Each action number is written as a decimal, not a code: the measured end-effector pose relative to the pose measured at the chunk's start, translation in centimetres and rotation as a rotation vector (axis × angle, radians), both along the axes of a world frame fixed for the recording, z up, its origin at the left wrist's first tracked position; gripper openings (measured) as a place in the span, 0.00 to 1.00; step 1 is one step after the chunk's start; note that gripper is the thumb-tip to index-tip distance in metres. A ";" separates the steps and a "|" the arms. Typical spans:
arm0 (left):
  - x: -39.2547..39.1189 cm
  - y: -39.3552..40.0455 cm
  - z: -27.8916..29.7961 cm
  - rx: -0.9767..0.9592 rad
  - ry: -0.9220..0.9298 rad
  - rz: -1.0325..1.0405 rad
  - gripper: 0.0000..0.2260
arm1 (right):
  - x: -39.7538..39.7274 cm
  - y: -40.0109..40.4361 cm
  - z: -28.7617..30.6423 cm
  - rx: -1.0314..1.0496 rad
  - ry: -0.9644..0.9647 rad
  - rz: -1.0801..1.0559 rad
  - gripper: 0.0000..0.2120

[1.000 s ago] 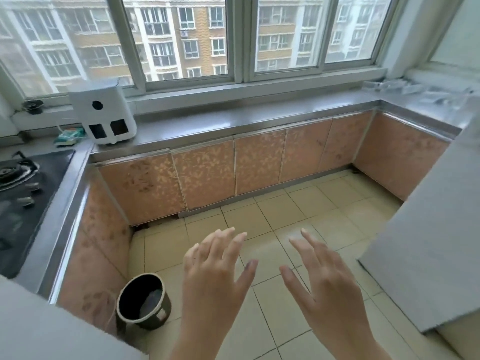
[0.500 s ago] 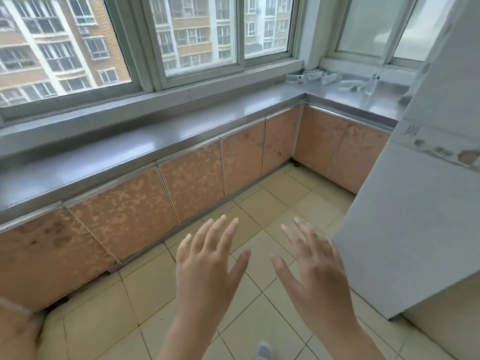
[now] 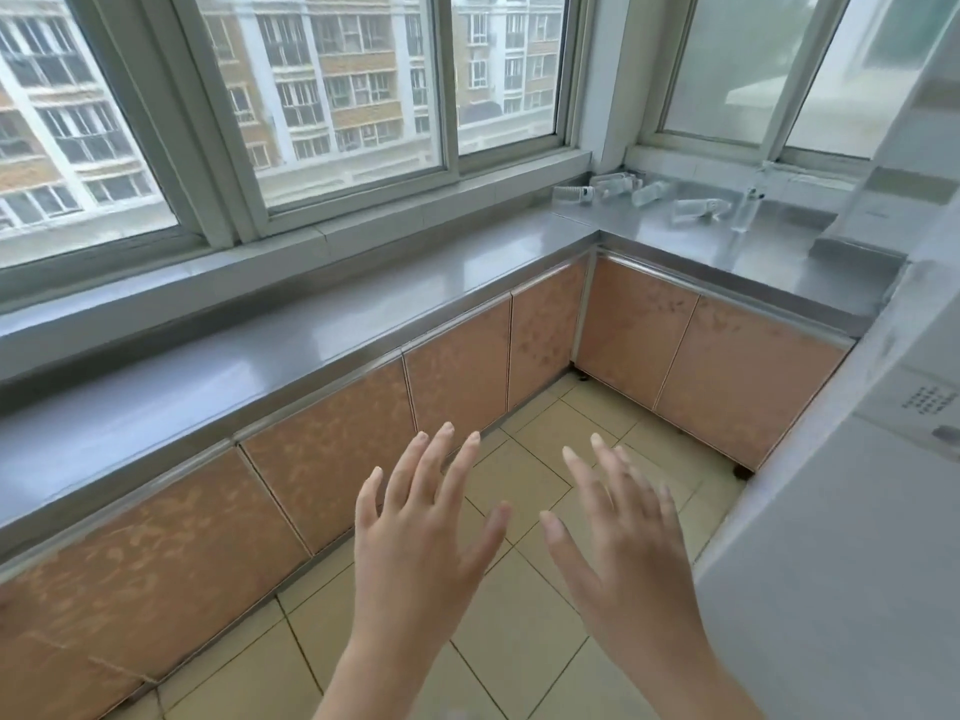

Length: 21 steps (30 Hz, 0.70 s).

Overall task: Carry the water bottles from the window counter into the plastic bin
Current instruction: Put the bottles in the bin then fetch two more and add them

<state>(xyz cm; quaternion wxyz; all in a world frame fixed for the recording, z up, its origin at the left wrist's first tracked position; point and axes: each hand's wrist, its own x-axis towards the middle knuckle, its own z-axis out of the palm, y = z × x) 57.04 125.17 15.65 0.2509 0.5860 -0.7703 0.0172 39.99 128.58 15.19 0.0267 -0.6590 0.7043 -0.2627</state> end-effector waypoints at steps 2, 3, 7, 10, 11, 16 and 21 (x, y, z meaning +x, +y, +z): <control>-1.0 -4.7 -0.4 0.005 0.001 -0.031 0.29 | -1.0 -4.3 -0.3 0.016 0.007 -0.024 0.30; -1.4 -7.2 -0.6 0.006 0.005 -0.046 0.28 | -1.4 -6.6 -0.5 0.023 0.011 -0.038 0.30; -3.3 -16.7 -0.7 0.025 -0.001 -0.097 0.28 | -3.0 -14.9 -0.4 0.057 0.045 -0.101 0.32; -4.8 -23.0 -0.2 0.032 -0.025 -0.149 0.28 | -4.3 -20.2 0.3 0.060 0.039 -0.144 0.33; -5.4 -25.3 -0.1 0.042 -0.034 -0.169 0.28 | -4.9 -22.1 0.6 0.061 0.034 -0.160 0.33; -10.0 -34.6 -0.1 0.066 -0.047 -0.254 0.28 | -8.6 -29.7 0.6 0.078 -0.020 -0.239 0.33; -17.1 -43.3 -1.0 0.082 -0.086 -0.319 0.28 | -15.2 -37.6 -0.7 0.086 -0.036 -0.281 0.32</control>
